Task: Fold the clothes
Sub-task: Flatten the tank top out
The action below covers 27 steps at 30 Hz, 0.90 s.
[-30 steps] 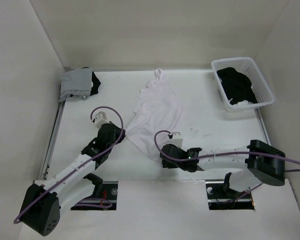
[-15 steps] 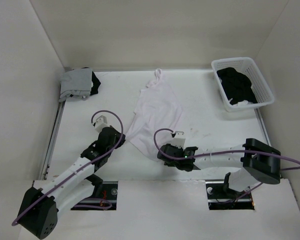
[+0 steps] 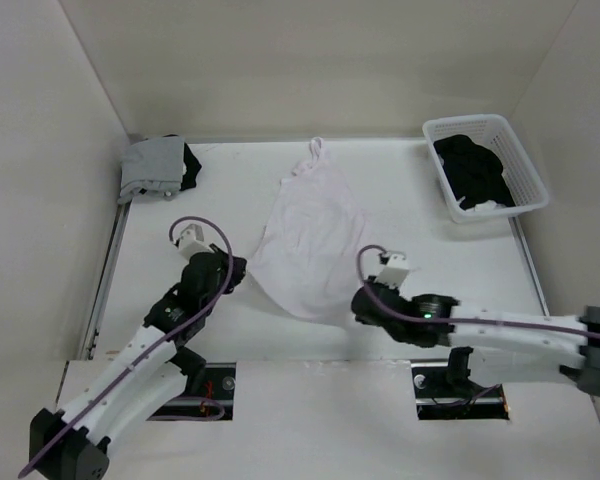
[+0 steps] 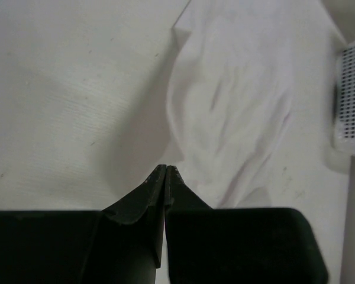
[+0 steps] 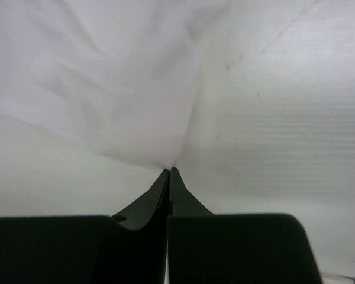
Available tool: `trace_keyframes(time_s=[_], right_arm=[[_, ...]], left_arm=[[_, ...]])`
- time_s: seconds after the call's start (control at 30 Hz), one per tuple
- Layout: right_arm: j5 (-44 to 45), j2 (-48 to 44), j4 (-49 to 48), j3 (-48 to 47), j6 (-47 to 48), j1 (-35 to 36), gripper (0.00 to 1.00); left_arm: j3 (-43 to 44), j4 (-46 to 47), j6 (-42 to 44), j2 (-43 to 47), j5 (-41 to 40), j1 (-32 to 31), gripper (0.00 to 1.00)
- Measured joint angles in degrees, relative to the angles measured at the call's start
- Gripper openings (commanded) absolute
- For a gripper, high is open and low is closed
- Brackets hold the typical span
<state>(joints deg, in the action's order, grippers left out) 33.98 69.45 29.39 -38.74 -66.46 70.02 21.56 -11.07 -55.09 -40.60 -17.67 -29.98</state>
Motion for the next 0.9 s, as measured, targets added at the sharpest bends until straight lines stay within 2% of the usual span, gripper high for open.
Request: trace_keyframes(time_s=[0.1,0.2,0.33,0.43,0.5,0.6,0.67,0.73,0.83,0.87,0.9], right_arm=[[5.4,-17.6,7.0,-5.7,1.6,1.2,0.00],[11.3,-24.1,13.4,-18.2,6.9,3.5,0.00],[21.0,-23.0,14.2,-41.6,20.5,7.0,0.00],[24.2,-21.0,12.4,-50.0,30.0,7.8,0.00],[24.9,-17.7,5.2,-57.4,42.5,8.3,0.00],[24.3,-15.4,-0.5,-60.8,51.1,8.2,0.00],[22.1,-12.0,-4.5,-64.0,57.3,5.5,0.00],[18.6,-8.9,-5.8,-66.0,59.2,0.2,0.00],[8.5,-2.0,-5.7,-67.3,57.5,-13.8,0.00],[7.2,-1.2,-5.6,-67.3,57.3,-15.2,0.00],[0.2,2.2,-5.8,-65.7,54.7,-22.0,0.00]], left_arm=[[8.3,-5.2,1.9,6.0,-1.4,-0.2,0.00],[19.1,-6.6,4.6,9.0,-3.8,-0.5,0.00],[36.4,-5.0,10.6,10.1,-8.8,-1.2,0.00],[44.4,-3.1,14.5,9.3,-11.0,-1.6,0.00],[49.7,-1.9,17.4,7.8,-11.8,-1.5,0.00],[55.0,-0.2,21.1,5.4,-12.8,-1.1,0.00],[56.5,1.8,23.7,3.3,-14.1,-0.5,0.00],[56.3,3.1,25.1,1.7,-15.3,0.0,0.00],[53.7,6.3,26.3,-1.6,-16.9,-0.1,0.00],[52.1,7.0,26.6,-3.5,-17.2,0.1,0.00],[50.0,8.4,26.2,-6.0,-17.0,1.5,0.00]])
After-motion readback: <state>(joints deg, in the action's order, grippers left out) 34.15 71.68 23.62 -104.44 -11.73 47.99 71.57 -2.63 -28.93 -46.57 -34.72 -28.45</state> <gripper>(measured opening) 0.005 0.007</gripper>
